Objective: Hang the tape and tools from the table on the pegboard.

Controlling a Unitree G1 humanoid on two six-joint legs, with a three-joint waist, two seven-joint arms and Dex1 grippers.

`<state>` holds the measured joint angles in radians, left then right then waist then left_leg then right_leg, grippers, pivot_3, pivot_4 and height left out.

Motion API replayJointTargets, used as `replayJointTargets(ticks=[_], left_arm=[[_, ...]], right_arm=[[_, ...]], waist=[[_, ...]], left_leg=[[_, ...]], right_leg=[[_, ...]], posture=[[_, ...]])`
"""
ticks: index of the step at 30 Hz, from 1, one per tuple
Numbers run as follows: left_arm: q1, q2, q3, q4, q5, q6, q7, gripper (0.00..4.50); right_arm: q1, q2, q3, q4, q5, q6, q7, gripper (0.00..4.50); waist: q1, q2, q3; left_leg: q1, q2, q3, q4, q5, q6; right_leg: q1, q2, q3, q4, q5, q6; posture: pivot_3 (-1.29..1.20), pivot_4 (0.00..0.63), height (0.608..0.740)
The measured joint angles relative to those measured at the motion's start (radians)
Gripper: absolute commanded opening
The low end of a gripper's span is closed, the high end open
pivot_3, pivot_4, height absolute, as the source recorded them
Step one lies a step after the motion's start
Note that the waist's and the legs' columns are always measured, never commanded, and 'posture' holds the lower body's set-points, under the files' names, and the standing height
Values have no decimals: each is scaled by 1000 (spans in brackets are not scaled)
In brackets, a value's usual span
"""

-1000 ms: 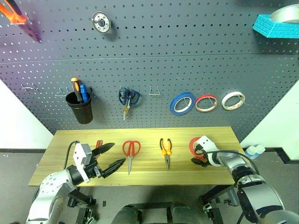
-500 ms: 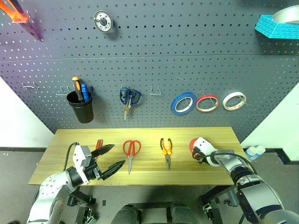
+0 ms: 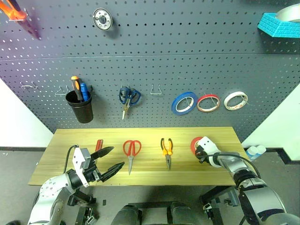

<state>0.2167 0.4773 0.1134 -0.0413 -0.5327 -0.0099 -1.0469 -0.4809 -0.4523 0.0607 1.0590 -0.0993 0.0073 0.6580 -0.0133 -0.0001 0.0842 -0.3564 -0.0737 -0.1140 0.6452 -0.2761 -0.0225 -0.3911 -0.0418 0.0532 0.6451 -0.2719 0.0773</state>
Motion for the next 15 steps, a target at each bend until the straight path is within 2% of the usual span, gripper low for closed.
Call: replayJointTargets(ticks=[6,11,15], left_arm=[[-20,-4,0,4,1,-6,-5,4500],[-36,-4,0,5,1,-4,-7,4500],[-47,-4,-1,6,1,4,-9,4500]], right_arm=[[155,21,-133,-195,187,-45,115,654],[255,49,-229,-323,310,-93,129,654],[276,84,-328,-414,444,-71,136,654]], waist=[[0,0,3],[-2,2,5],[-3,3,7]], left_leg=[[0,0,0,-1,0,0],[0,0,0,0,0,0],[-1,0,0,0,0,0]], right_leg=[[0,0,0,0,-1,2],[0,0,0,0,-3,4],[0,0,0,0,-3,4]], posture=[[3,47,740],[-13,45,740],[-29,45,740]])
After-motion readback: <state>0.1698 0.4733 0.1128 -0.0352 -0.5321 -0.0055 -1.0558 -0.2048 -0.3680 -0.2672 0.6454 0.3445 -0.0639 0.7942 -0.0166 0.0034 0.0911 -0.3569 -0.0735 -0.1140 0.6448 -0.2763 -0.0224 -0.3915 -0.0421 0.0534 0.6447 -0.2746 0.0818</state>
